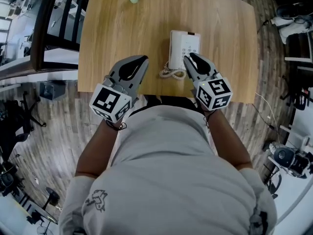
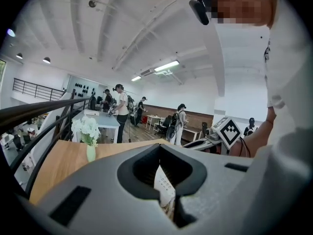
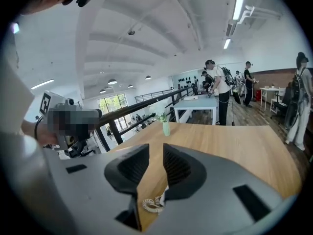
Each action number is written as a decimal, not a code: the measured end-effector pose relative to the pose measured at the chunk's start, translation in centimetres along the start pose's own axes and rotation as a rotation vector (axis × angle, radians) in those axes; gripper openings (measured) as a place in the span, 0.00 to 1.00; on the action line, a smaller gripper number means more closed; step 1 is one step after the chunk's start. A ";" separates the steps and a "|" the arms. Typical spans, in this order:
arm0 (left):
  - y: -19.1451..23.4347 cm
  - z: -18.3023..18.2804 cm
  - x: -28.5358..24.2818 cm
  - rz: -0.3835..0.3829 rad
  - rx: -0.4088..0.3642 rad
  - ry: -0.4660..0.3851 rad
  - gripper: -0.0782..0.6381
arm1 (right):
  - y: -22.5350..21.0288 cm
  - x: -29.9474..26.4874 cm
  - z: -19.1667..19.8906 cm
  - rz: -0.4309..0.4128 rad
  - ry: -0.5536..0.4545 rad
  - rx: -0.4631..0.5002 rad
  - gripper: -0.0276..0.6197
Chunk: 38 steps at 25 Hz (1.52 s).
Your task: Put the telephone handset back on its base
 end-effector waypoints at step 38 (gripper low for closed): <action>-24.1 -2.7 -0.2 -0.098 -0.107 -0.075 0.12 | -4.1 26.0 -1.4 -0.314 -0.183 0.189 0.05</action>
Point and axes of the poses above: the fingertips, and each gripper's own axes: x backward along the fingers, y to its left, z out of its underside, the point moved 9 cm from there along x, backward along the fingers, and after that the axes turned 8 degrees about -y, right-handed, at the moved point
